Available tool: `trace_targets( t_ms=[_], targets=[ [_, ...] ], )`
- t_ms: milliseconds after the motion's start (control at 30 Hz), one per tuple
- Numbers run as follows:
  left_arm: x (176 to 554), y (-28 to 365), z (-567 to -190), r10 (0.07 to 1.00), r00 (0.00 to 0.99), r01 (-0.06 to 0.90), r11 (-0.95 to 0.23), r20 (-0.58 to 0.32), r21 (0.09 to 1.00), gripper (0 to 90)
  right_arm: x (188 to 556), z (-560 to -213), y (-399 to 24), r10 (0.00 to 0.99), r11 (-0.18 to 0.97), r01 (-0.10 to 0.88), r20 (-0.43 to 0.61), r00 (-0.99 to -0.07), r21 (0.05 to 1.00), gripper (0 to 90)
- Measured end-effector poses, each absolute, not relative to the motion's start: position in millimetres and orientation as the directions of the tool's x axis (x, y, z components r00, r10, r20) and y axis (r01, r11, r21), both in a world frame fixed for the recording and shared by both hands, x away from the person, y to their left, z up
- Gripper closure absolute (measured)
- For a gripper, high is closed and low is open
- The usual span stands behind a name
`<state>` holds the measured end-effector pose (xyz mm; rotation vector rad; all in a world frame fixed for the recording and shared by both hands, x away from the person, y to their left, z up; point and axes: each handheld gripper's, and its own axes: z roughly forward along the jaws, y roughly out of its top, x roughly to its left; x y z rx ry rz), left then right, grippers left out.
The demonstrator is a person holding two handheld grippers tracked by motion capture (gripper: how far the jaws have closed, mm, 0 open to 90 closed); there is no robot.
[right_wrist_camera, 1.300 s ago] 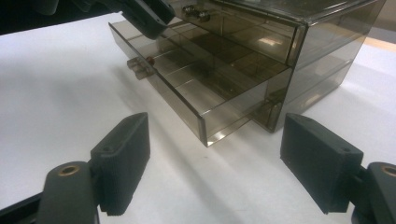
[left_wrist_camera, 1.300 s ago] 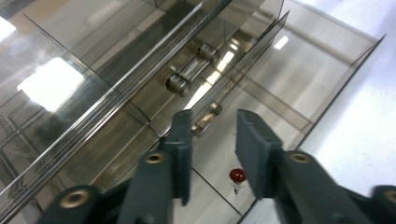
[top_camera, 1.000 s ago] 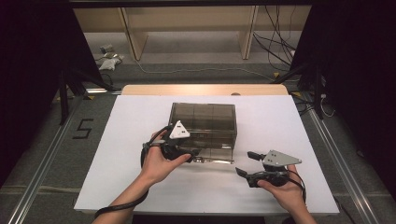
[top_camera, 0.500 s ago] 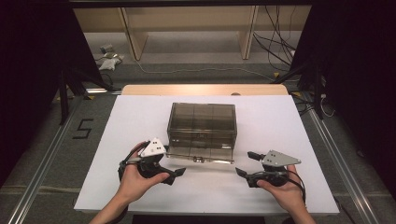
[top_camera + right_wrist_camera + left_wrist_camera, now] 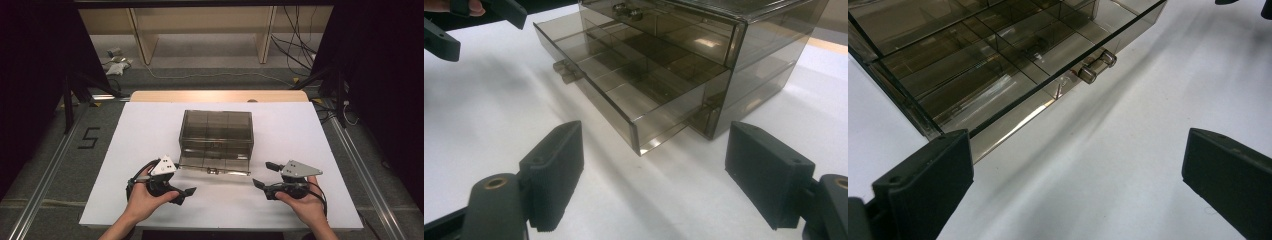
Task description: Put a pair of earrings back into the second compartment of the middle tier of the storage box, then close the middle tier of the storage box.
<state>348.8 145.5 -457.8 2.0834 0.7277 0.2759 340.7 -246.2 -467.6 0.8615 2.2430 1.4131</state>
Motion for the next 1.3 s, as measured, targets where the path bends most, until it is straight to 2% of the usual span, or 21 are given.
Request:
trace_targets(
  t_ms=[500,600,700,733,800,900,1000,1100,1300],
  targets=[
    [348.8,145.4,-457.6,0.593,0.803,0.382,-0.427,-0.065,0.82,0.2,341.8,-468.5,-247.6,0.657,0.318,0.305,0.024,-0.753,0.898,24.2],
    [347.1,146.2,-456.2,0.6,0.798,0.371,-0.415,-0.057,0.83,5.6,342.0,-468.3,-247.1,0.66,0.313,0.306,0.025,-0.751,0.899,24.2],
    [346.8,146.9,-456.7,0.624,0.78,0.377,-0.41,-0.046,0.831,21.5,342.3,-468.3,-247.2,0.661,0.313,0.309,0.027,-0.75,0.898,24.2],
    [347.0,147.2,-457.0,0.636,0.77,0.391,-0.401,-0.055,0.828,30.2,342.8,-467.9,-247.3,0.662,0.313,0.306,0.025,-0.749,0.899,24.2],
    [348.4,147.0,-456.2,0.633,0.771,0.399,-0.385,-0.077,0.832,40.8,342.8,-468.6,-247.6,0.663,0.314,0.304,0.021,-0.748,0.899,24.2],
    [347.9,146.4,-455.7,0.649,0.76,0.38,-0.41,-0.028,0.829,63.6,343.3,-469.7,-250.5,0.664,0.311,0.31,0.029,-0.747,0.898,24.3],
    [347.1,144.1,-460.3,0.652,0.759,0.389,-0.447,-0.005,0.806,79.8,343.0,-469.4,-250.7,0.665,0.308,0.306,0.026,-0.746,0.901,24.3],
    [345.1,139.8,-460.7,0.641,0.766,0.361,-0.481,0.04,0.799,89.4,343.1,-470.1,-250.8,0.662,0.313,0.309,0.027,-0.749,0.898,24.2],
    [344.4,136.9,-461.4,0.626,0.778,0.344,-0.5,0.057,0.795,89.7,342.3,-470.1,-250.4,0.662,0.315,0.308,0.025,-0.749,0.898,24.3]
  ],
)
